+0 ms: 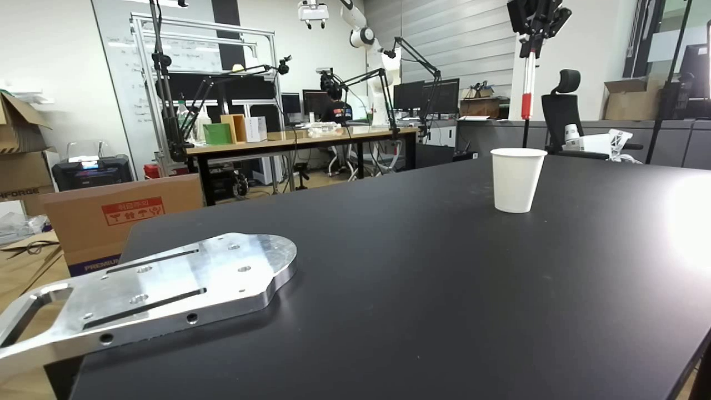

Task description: Remove the red marker from the white cup

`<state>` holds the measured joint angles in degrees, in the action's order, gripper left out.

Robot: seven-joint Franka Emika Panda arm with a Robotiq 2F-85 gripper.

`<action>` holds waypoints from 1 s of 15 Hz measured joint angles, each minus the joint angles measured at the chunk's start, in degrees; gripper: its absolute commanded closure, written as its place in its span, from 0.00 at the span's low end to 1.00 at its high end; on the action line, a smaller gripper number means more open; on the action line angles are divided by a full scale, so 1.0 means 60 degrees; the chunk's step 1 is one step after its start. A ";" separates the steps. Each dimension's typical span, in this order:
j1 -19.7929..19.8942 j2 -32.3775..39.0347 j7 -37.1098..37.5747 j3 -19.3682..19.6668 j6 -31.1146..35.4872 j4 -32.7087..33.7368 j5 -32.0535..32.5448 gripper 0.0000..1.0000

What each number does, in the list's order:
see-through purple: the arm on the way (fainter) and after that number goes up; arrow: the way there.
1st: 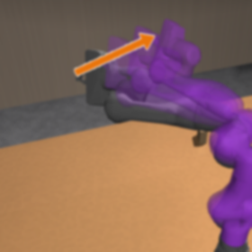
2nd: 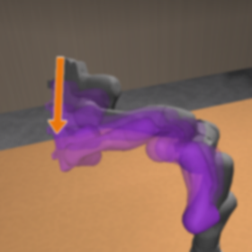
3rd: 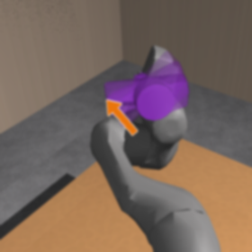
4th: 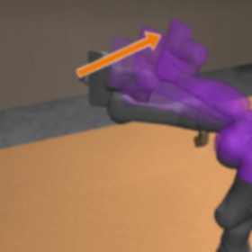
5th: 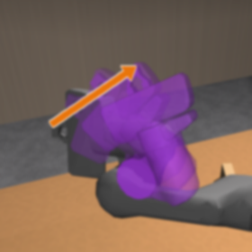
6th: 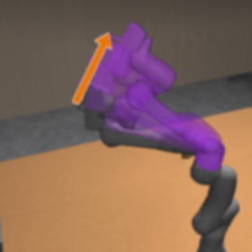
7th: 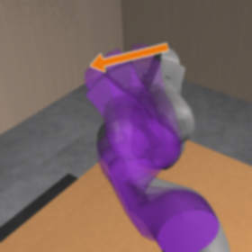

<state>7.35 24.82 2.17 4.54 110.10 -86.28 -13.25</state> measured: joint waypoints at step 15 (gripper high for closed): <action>0.2254 0.3426 0.0183 0.0490 -0.3981 0.2791 -0.0542 0.95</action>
<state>20.87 45.38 3.26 7.48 86.22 -69.54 -16.50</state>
